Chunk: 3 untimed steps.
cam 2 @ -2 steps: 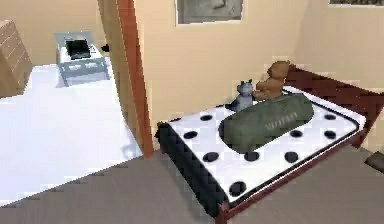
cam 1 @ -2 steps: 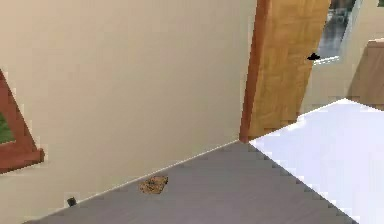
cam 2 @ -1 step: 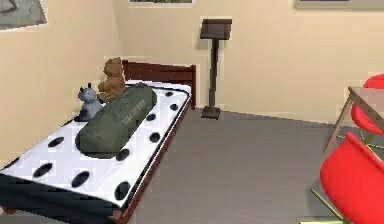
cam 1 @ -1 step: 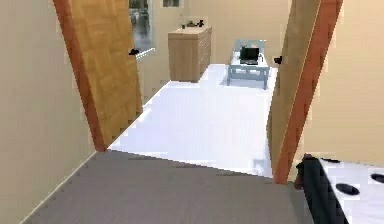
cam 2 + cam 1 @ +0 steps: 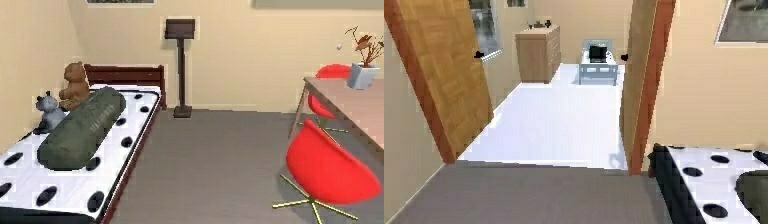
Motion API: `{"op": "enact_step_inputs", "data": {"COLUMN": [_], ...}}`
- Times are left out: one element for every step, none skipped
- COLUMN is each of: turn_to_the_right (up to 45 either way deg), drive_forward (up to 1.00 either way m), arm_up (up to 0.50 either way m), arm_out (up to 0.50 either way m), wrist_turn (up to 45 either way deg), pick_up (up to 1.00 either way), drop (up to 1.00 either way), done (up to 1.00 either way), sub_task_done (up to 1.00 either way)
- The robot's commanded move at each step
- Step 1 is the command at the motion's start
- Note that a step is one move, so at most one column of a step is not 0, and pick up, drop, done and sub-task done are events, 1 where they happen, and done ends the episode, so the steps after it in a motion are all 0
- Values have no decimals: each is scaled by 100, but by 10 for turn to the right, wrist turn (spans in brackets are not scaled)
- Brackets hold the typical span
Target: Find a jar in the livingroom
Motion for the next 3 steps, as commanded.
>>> {"op": "enact_step_inputs", "data": {"turn_to_the_right": [0,0,30], "drive_forward": [100,100,0], "arm_up": [0,0,0], "arm_out": [0,0,0], "wrist_turn": [0,0,0], "pick_up": [0,0,0], "drop": [0,0,0], "done": [0,0,0], "sub_task_done": [0,0,0]}}
